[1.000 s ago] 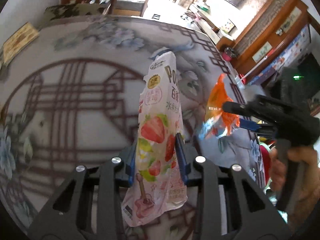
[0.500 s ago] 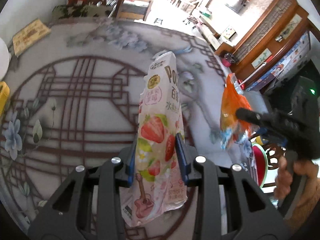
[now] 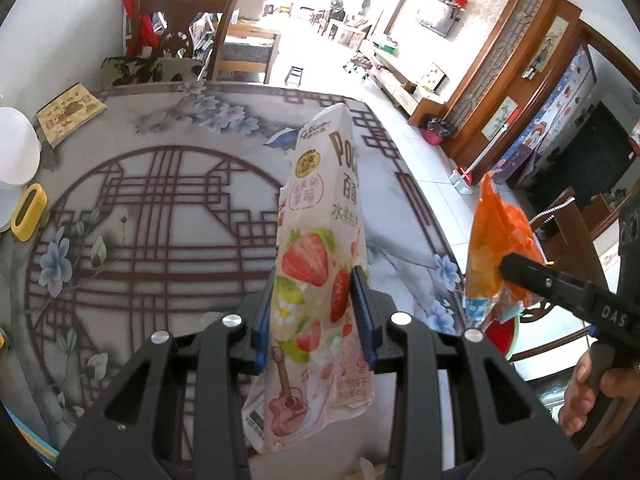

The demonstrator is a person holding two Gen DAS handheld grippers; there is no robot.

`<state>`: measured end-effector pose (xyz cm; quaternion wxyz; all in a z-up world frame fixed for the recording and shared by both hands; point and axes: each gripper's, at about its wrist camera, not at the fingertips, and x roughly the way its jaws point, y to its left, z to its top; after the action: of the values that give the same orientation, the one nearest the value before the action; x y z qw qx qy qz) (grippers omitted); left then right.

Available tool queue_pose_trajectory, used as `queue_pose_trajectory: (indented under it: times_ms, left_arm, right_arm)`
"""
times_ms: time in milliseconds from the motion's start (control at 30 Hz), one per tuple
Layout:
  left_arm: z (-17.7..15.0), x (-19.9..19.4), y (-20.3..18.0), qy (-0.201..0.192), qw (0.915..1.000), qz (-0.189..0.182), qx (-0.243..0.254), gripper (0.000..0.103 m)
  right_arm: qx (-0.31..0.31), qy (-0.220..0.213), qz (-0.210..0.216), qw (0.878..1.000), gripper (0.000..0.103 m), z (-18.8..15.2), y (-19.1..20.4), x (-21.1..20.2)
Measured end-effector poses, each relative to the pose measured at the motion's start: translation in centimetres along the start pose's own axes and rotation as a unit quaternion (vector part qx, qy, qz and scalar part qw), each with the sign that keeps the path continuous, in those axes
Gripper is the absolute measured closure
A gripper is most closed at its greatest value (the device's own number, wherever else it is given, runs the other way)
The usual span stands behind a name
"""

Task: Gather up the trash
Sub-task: 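Carry the orange bag and Pocky box over the red bucket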

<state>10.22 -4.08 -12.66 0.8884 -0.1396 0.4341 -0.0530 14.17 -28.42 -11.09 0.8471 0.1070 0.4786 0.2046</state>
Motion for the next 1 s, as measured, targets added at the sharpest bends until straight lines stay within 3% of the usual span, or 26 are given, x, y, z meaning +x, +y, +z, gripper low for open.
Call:
queue_pose_trajectory:
  times_ms: [600,1000]
  left_arm:
    - [-0.7,-1.7,-7.5,-0.012,0.9959,-0.041,0.080,0.070]
    - [-1.2,0.7,-15.0,0.000,0.9873,-0.079,0.138,0.070]
  right_arm:
    - [0.063,-0.045,-0.040,0.996,0.051,-4.3,-5.0,-6.4]
    - [0.123,-0.077,-0.082,0.986,0.051,-6.2,-12.2,-11.0]
